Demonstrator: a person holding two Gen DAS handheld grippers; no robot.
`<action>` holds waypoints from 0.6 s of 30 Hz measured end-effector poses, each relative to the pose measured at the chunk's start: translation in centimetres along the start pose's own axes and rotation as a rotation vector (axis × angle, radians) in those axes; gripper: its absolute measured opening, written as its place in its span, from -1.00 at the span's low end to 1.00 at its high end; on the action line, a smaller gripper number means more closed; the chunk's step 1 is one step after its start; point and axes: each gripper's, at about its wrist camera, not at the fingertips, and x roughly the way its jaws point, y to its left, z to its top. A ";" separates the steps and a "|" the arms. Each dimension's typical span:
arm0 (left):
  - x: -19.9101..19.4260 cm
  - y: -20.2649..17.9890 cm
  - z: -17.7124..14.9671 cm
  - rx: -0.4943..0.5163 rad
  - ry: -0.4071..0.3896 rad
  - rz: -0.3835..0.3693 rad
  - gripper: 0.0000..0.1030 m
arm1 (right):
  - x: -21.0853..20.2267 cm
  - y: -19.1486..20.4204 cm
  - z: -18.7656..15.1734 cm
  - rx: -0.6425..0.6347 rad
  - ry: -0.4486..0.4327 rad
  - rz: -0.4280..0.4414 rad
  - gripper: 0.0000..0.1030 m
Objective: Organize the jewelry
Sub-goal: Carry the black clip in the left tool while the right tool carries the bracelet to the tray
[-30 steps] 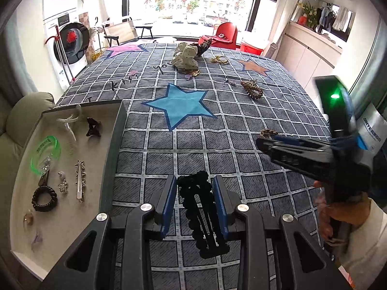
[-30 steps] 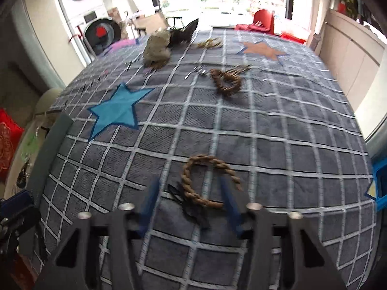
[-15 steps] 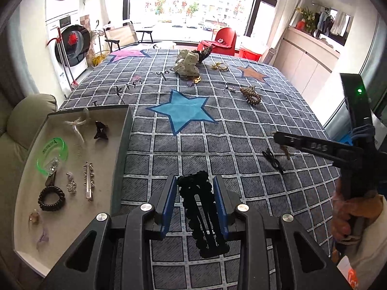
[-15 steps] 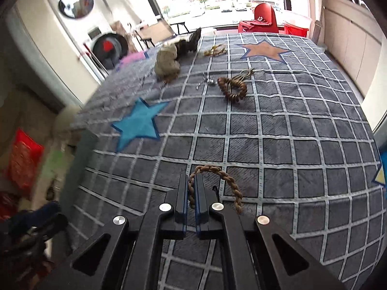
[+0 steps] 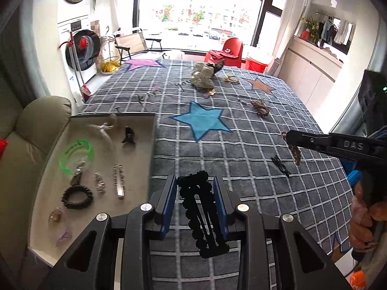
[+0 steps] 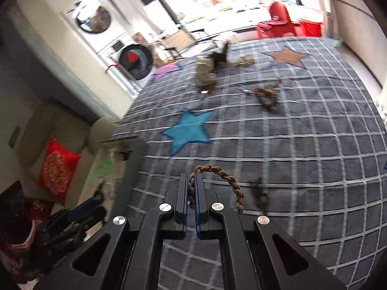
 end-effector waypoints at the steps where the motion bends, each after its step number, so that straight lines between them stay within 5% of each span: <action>1: -0.2 0.4 -0.1 -0.004 -0.002 0.004 -0.35 | 0.1 1.2 0.0 -0.018 0.004 0.018 -0.91; 18: -1.8 11.3 -3.6 -0.128 0.021 0.132 -0.35 | 7.8 15.7 -3.6 -0.187 0.160 0.209 -0.91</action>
